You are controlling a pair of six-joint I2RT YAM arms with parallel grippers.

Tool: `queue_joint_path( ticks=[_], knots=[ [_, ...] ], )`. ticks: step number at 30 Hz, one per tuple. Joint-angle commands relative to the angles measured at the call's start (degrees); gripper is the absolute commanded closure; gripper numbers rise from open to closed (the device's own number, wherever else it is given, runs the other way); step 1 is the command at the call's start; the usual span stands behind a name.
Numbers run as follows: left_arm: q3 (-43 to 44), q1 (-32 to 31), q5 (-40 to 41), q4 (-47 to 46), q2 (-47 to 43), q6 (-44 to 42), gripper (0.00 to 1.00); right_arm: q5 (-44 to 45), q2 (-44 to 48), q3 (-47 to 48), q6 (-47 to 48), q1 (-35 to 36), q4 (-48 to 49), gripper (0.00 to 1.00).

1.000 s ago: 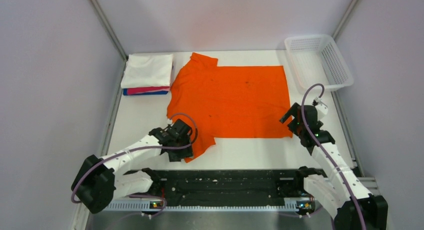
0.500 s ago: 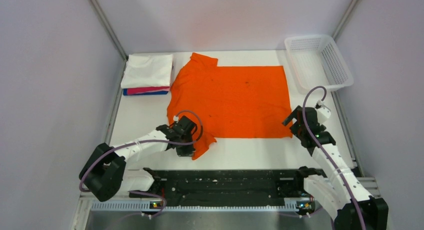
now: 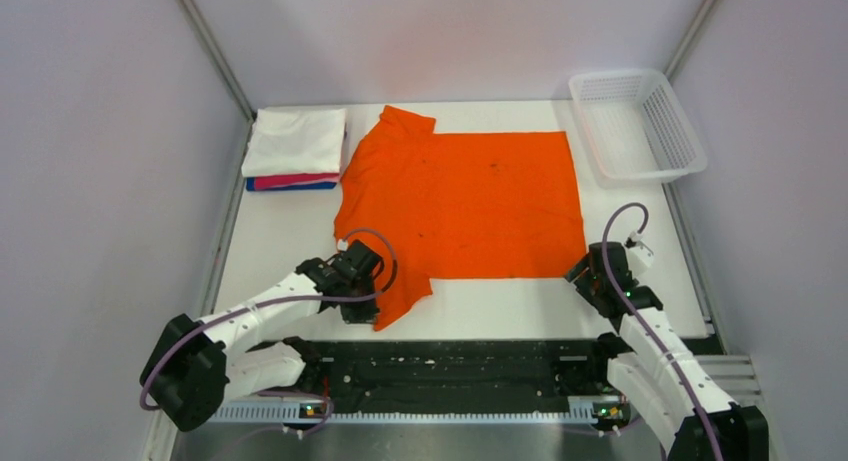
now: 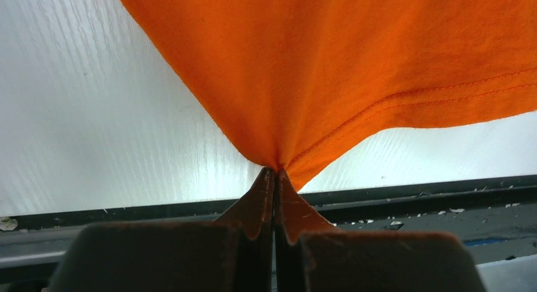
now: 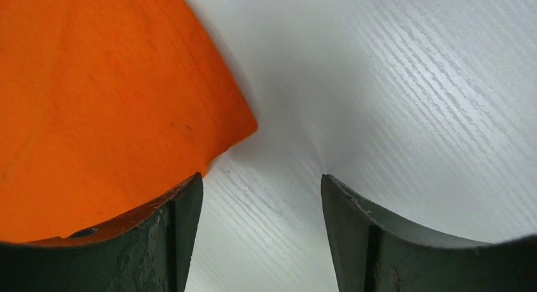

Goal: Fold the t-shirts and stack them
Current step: Grab the side of the flattened tshirt closest away from the robot with both arms, then fold the flattened tshirt in 1/3 of the way

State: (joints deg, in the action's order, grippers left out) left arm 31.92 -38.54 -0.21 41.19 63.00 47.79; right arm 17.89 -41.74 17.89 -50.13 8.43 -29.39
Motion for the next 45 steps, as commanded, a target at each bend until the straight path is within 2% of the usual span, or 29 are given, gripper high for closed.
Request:
queue_joint_path(
  ticks=[1,4,7,9,12,18,22,26,30,36,45],
  knots=[
    [-2.09,-0.3,-3.56,3.83,-2.44,1.09,1.0,-1.14,-0.27,-1.28,-1.95,-0.44,5.04,0.34],
    [-3.2,-0.32,-4.31,4.94,-4.62,2.19,1.0,-1.52,-0.3,-2.14,-2.54,-0.43,6.67,0.34],
    [-3.77,-0.31,-4.44,5.87,-6.51,3.06,1.0,-1.54,-0.28,-2.99,-3.14,-0.45,8.13,0.4],
    [-3.71,-0.3,-4.32,6.52,-7.34,3.55,1.0,-0.64,-0.28,-2.97,-2.89,-0.44,7.95,0.47],
    [-3.65,-0.31,-4.75,6.76,-8.44,4.31,1.0,1.17,-0.24,-2.57,-2.81,-0.49,7.08,0.64],
    [-2.48,-0.3,-6.24,5.35,-9.79,3.61,1.0,3.83,-2.55,-2.48,-2.91,-0.43,9.15,0.73],
    [-0.53,-0.3,-6.86,-0.53,-8.51,2.83,1.0,3.0,-5.48,-1.79,-1.77,-0.44,11.13,1.0],
    [5.5,-0.24,-4.5,-8.88,-4.86,1.38,1.0,1.69,-7.03,0.14,0.45,-0.46,12.39,1.0],
    [14.65,0.12,1.8,-10.12,0.18,-1.37,1.0,0.85,-8.56,4.31,3.0,-0.44,11.48,1.0],
    [22.65,3.92,4.71,-12.39,4.75,-5.45,1.0,0.74,-12.11,8.98,5.29,-0.43,11.67,1.0],
    [28.73,14.48,0.93,-15.66,11.48,-8.43,1.0,3.46,-21.15,18.31,8.8,-0.45,12.51,1.0]
  ],
)
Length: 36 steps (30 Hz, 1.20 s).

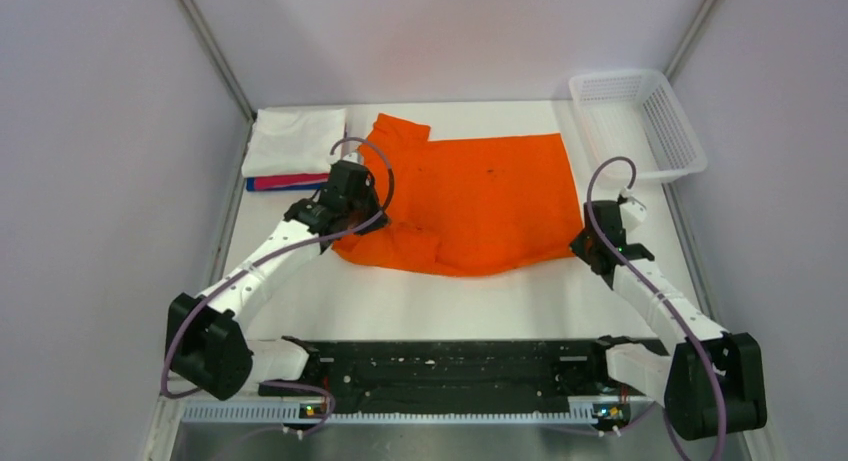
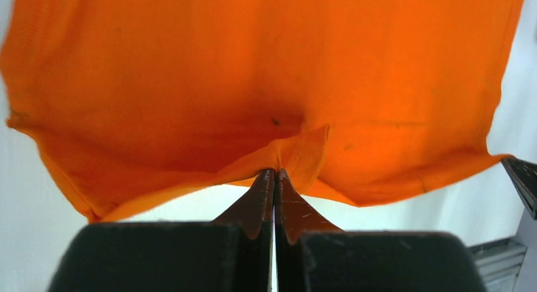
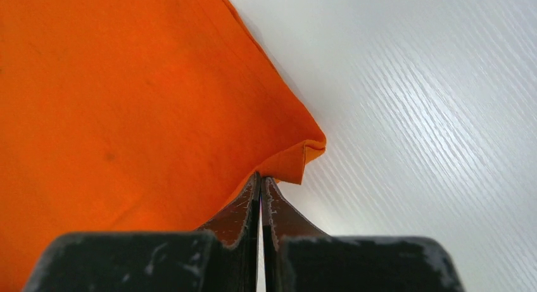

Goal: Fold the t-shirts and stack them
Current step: Fold the flattened tshirt in 1/3 of the way

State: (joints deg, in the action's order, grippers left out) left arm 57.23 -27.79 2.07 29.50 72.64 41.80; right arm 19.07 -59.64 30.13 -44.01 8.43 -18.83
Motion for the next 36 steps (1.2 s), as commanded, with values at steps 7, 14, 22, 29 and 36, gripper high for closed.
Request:
queue_joint_path(
  ticks=[7,14,22,29,36],
  knots=[
    [8.39,7.19,-1.49,-6.46,6.11,-6.64,1.0,4.49,-10.89,12.44,4.48,-0.44,3.27,1.0],
    [13.36,9.15,0.07,-8.48,10.79,-11.05,1.0,5.01,-15.95,16.61,6.16,-1.12,5.4,1.0],
    [19.22,11.98,0.34,-10.57,19.56,-14.23,1.0,3.54,-22.89,20.0,7.31,-2.1,9.63,1.0],
    [25.35,14.88,0.85,-8.72,28.93,-14.54,1.0,5.56,-30.66,25.47,11.57,-2.69,14.26,1.0],
    [31.43,16.99,1.38,-5.79,35.16,-12.39,0.46,1.55,-37.2,32.4,15.08,-3.06,11.69,0.49]
  ],
)
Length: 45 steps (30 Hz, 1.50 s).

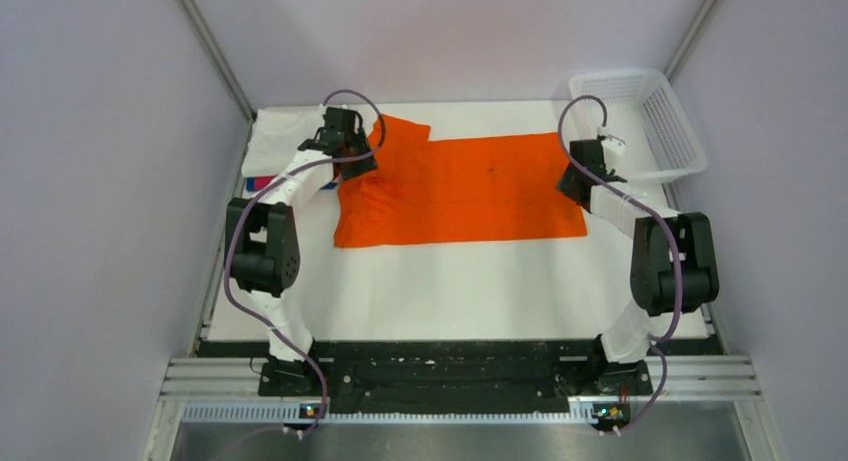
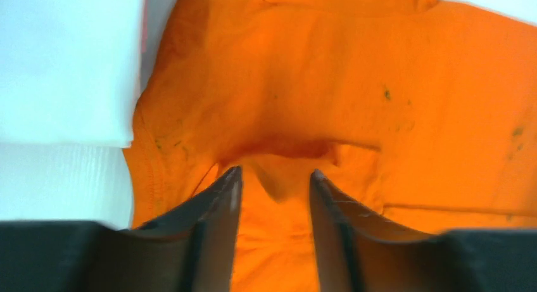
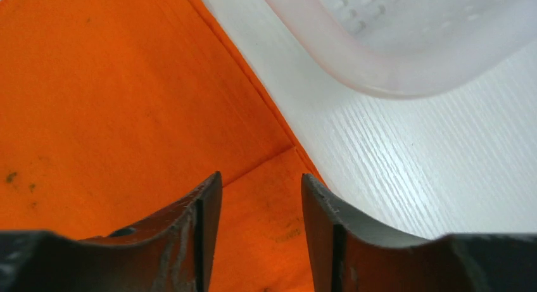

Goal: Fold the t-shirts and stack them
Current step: Fold the flattened tshirt in 1/3 of the way

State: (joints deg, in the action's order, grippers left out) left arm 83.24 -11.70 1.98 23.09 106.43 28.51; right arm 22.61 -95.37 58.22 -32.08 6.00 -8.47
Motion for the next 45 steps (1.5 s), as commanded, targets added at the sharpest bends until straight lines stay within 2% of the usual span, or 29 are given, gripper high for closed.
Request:
queue_joint_path(
  ticks=[1,2,3,8,11,13,19,22,25,30,38,45],
  knots=[
    [6.62,1.08,2.4,1.32,1.83,1.09,0.31,-3.34,-1.33,4.59,3.34,-0.66,1.31,0.47],
    [7.86,1.21,2.64,2.4,2.14,1.51,0.06,-5.43,-0.87,4.5,3.72,-0.61,1.59,0.45],
    [8.95,1.32,2.47,3.42,2.12,1.5,0.02,-7.05,-0.07,4.06,4.39,-0.32,2.08,0.42],
    [6.51,1.25,-3.15,3.54,-0.86,3.16,0.01,-11.76,5.23,-0.43,6.28,3.69,4.98,0.32],
    [-0.77,1.09,-10.57,0.48,-2.99,5.95,0.01,-15.57,6.75,-4.71,5.14,6.2,8.89,0.19],
    [-6.22,0.63,-14.37,-3.09,-4.37,7.71,0.01,-16.6,5.95,-6.6,5.16,8.32,12.64,0.02],
    [-12.71,-0.51,-15.89,-7.99,-1.9,9.52,0.01,-20.25,-1.53,-6.42,4.96,11.31,15.94,0.01],
    [-12.81,-0.51,-14.01,-5.19,0.81,9.52,0.01,-20.01,-2.74,-7.78,3.36,11.81,15.39,0.01],
    [-16.49,-0.58,-15.53,-4.69,-0.79,9.26,0.01,-18.99,-1.5,-11.03,1.9,12.47,14.03,0.01],
    [-27.95,-0.93,-12.7,-4.21,-10.02,9.93,0.01,-17.15,5.91,-20.17,-1.41,15.39,11.81,0.01],
    [-48.88,-2.44,-11.18,-1.41,-28.95,13.01,0.01,-10.04,22.38,-29.84,-9.55,23.17,-5.41,0.01],
    [-56.18,-5.95,-7.09,4.85,-43.78,17.67,0.01,-9.59,36.05,-36.66,-21.14,31.64,-13.78,0.01]
  ],
)
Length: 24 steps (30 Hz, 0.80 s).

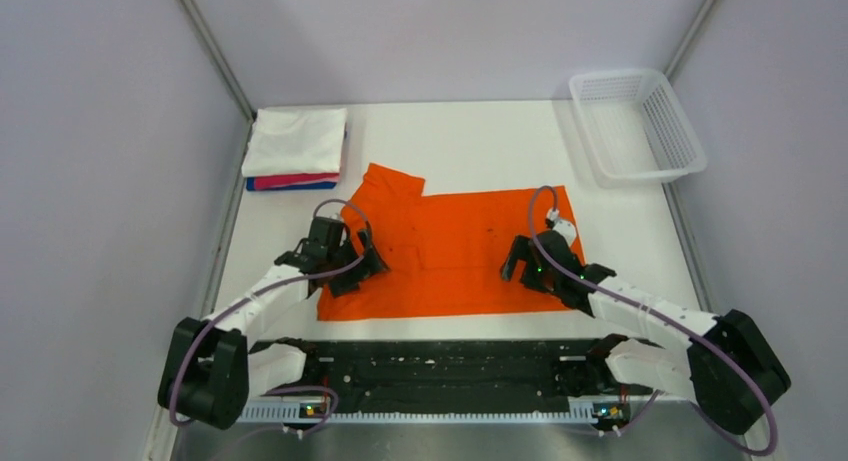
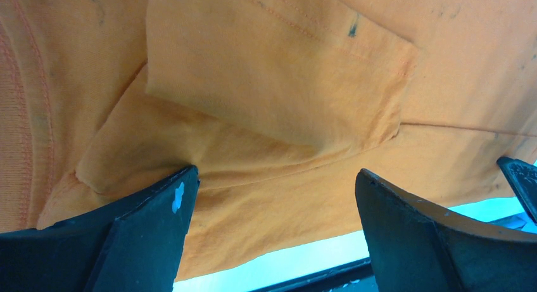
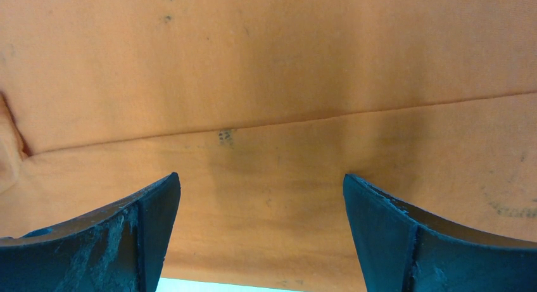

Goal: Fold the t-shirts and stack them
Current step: Fold the flattened tshirt in 1/3 of the way

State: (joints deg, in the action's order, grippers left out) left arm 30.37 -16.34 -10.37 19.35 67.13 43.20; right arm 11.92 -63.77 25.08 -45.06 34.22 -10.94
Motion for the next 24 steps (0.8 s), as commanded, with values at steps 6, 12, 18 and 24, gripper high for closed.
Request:
queue_joint_path(
  ticks=[6,12,18,24],
  knots=[
    [-5.89,-1.59,7.66,9.92,-11.05,5.04,0.01,-0.13,9.74,-5.77,-10.48,5.1,-12.71,0.01],
    [-0.1,-1.59,7.86,12.32,-11.86,2.04,0.01,7.48,12.13,-0.73,-6.93,5.2,-13.16,0.01],
    [15.88,-1.66,12.59,16.65,-10.68,-3.73,0.01,21.04,12.06,11.07,-2.58,5.09,-12.02,0.01],
    [31.85,-1.42,18.62,14.8,6.75,-6.18,0.01,22.18,8.64,15.27,3.57,-2.1,-6.38,0.01]
  ],
)
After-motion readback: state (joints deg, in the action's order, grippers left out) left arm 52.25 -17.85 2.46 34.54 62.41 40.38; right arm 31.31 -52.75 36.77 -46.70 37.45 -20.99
